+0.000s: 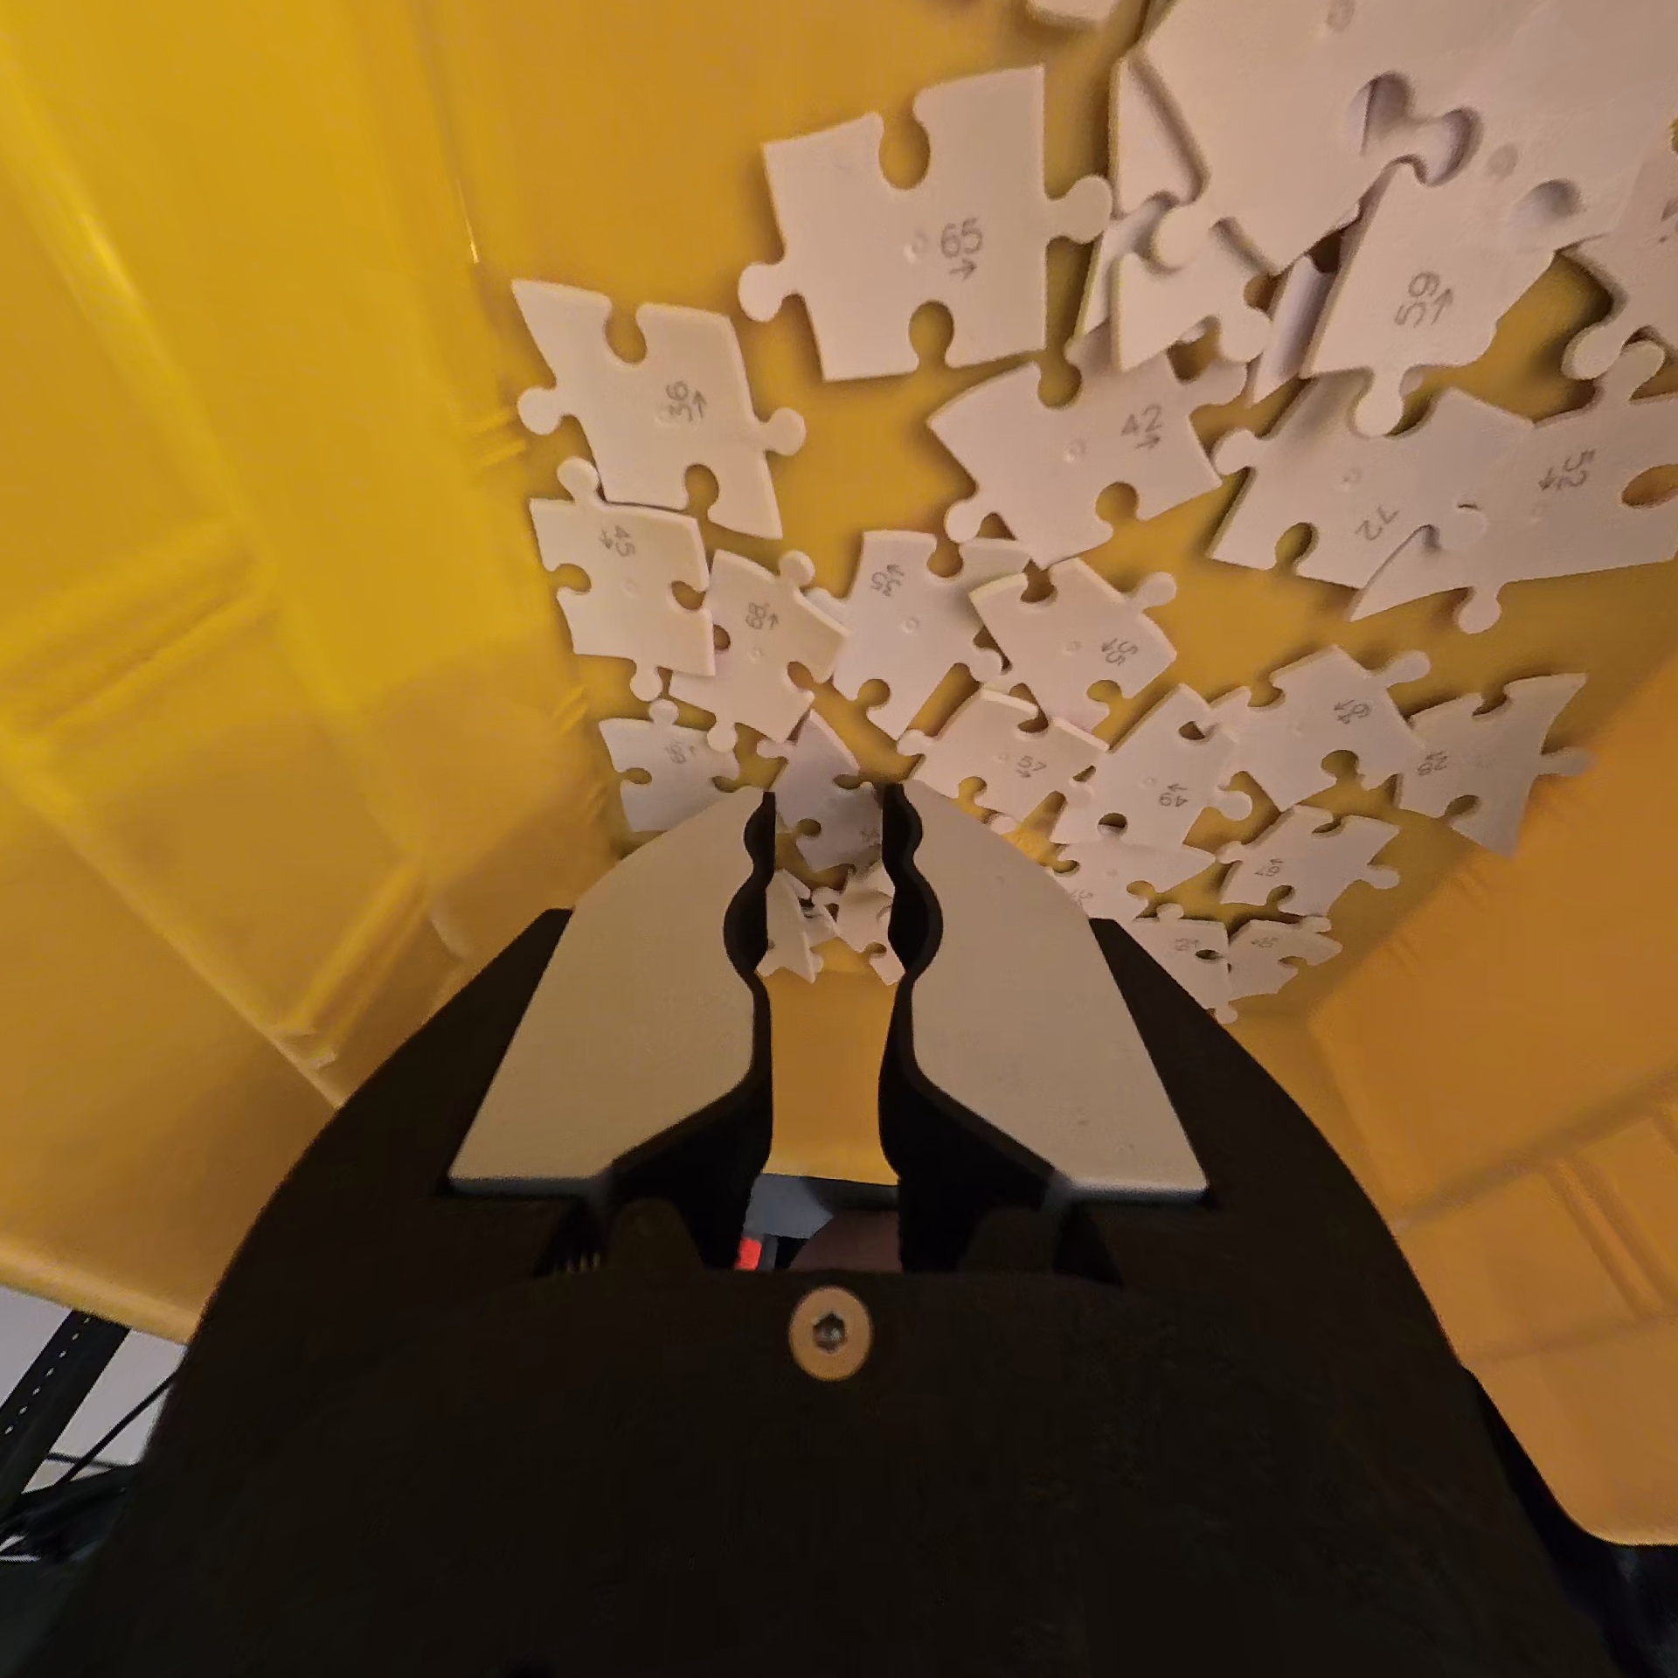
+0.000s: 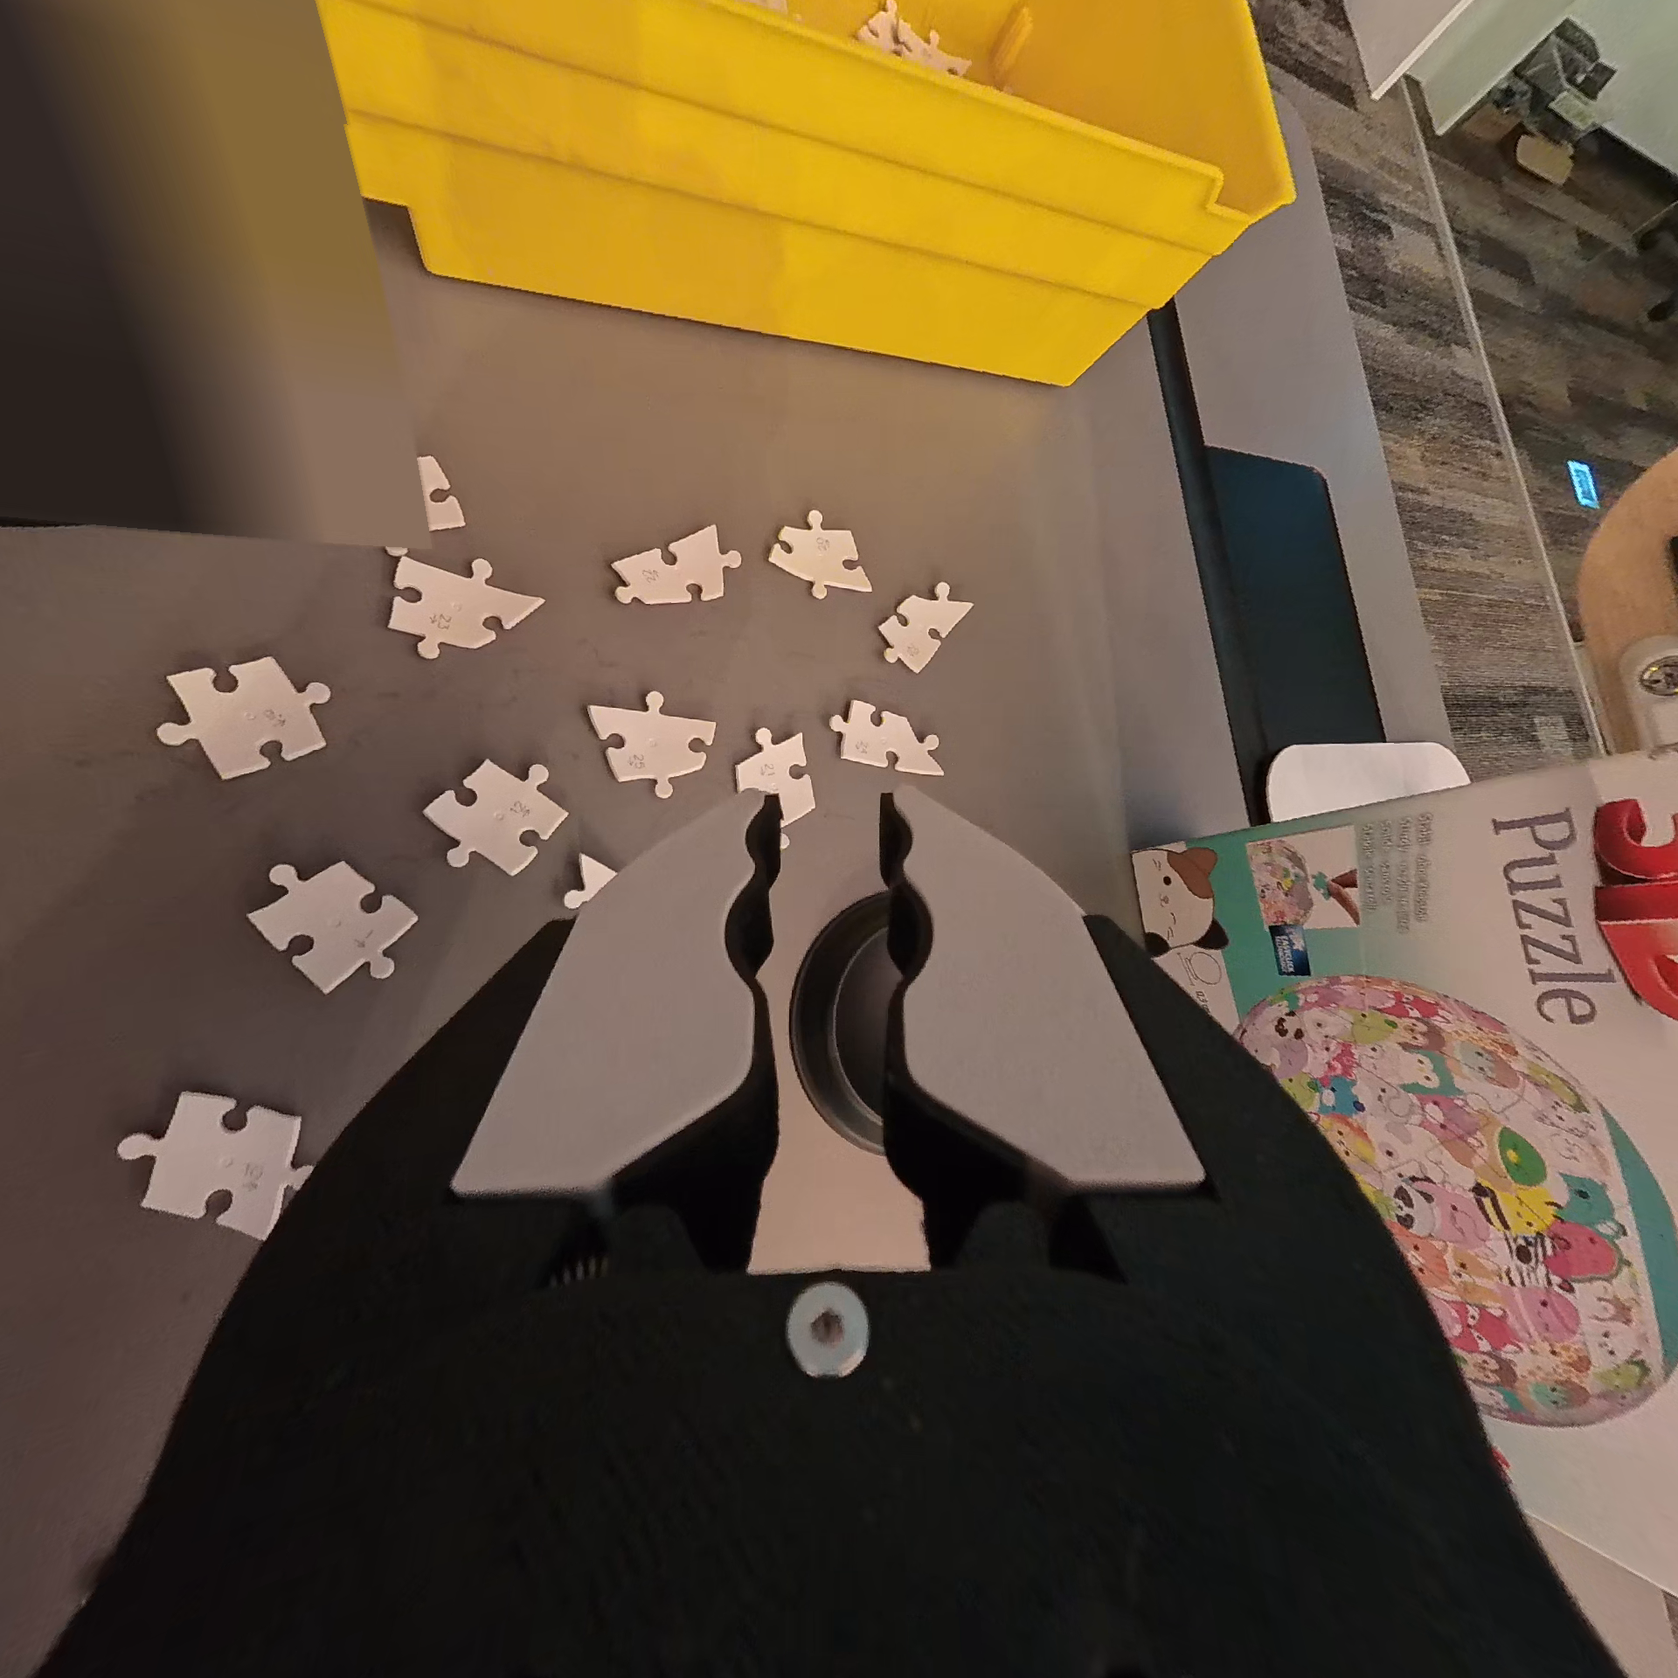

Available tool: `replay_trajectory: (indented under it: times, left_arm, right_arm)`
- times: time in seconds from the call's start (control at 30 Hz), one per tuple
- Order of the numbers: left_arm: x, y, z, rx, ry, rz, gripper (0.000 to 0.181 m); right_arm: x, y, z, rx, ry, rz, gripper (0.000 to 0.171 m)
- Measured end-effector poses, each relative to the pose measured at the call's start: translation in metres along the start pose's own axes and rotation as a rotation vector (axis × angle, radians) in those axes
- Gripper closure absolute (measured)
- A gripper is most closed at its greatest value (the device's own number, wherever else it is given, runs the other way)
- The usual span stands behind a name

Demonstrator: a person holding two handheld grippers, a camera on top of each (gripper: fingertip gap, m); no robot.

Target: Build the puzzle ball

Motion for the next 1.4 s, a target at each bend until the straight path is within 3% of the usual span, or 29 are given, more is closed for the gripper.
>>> replay_trajectory:
  times: [0.4, 0.5, 0.77, 0.97, 1.07, 1.4]
  left_arm:
    - [0.005, 0.001, -0.001, -0.002, -0.039, 0.015, 0.167]
    - [0.004, 0.002, 0.002, -0.026, -0.056, 0.018, 0.181]
    - [-0.001, 0.009, 0.001, 0.010, -0.098, 0.030, 0.181]
    - [-0.004, 0.011, -0.005, 0.008, -0.067, 0.029, 0.158]
    - [-0.004, 0.010, -0.007, -0.011, -0.054, 0.024, 0.156]
    - [-0.007, 0.049, -0.013, -0.086, -0.090, 0.262, 0.162]
  right_arm:
    - [0.000, -0.001, -0.001, -0.001, 0.007, -0.008, 0.149]
    - [0.000, -0.001, -0.001, -0.001, 0.007, -0.007, 0.149]
    - [-0.001, -0.001, -0.001, -0.001, 0.010, -0.011, 0.149]
    - [-0.002, -0.002, -0.001, 0.001, 0.009, -0.017, 0.149]
    - [-0.002, -0.003, -0.001, -0.001, 0.013, -0.024, 0.149]
    - [-0.003, -0.001, 0.002, -0.019, 0.013, -0.023, 0.149]
Point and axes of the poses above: each gripper's, where its closed fingertips meet, y back along the fingers, x out of its top, z = x × y across the jaws, the point moved 8 cm from there along y, back along the fingers, and after that the axes turned 2 degrees about x, right-handed, at the moved point
